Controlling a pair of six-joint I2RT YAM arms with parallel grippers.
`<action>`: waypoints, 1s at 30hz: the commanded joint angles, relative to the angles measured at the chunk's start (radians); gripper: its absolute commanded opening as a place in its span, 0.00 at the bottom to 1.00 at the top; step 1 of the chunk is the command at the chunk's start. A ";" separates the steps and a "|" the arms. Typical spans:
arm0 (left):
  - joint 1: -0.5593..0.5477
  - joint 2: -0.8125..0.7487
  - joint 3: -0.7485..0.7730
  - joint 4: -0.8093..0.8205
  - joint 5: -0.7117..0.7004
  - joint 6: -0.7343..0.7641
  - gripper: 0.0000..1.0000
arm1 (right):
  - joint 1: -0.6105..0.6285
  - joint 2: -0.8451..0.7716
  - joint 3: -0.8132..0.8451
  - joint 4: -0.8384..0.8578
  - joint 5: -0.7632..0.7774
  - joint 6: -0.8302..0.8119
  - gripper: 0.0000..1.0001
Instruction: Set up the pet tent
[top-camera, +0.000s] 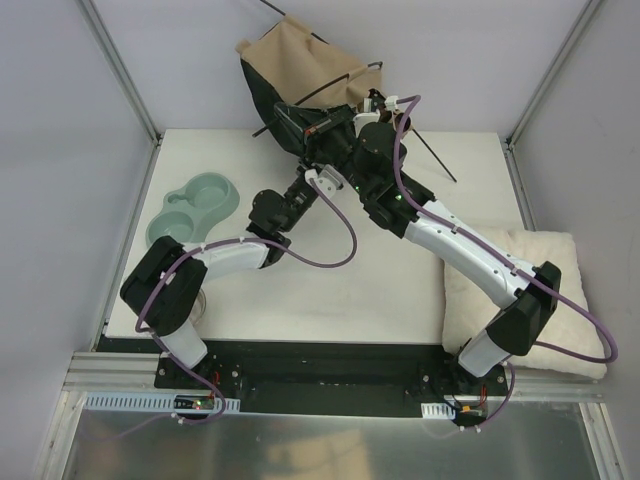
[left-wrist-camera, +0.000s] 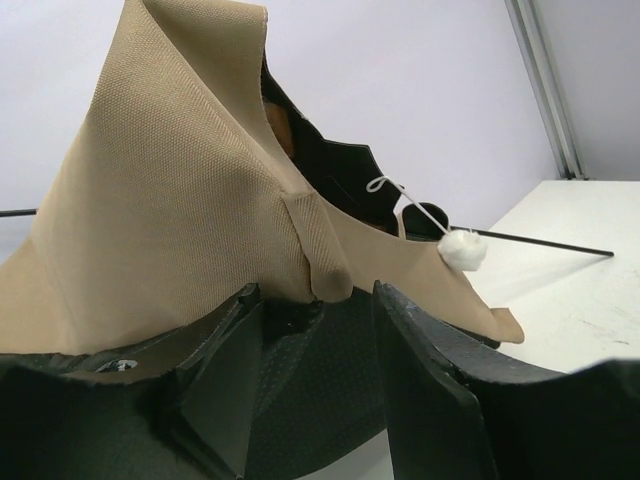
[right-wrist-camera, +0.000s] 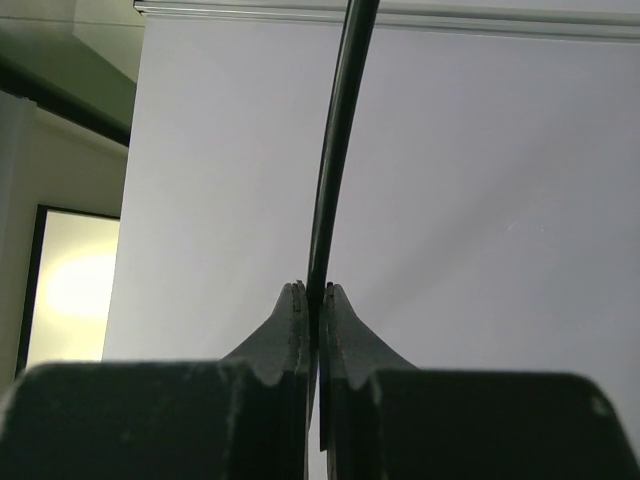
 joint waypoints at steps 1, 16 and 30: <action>-0.005 0.025 0.072 0.108 -0.037 0.015 0.49 | -0.008 -0.007 0.037 -0.002 -0.019 -0.002 0.00; -0.005 0.008 0.059 0.114 -0.066 0.017 0.00 | -0.016 -0.013 0.034 -0.002 -0.023 -0.011 0.00; 0.043 -0.131 -0.102 0.066 -0.043 -0.222 0.00 | -0.051 -0.061 -0.041 0.075 -0.023 -0.011 0.00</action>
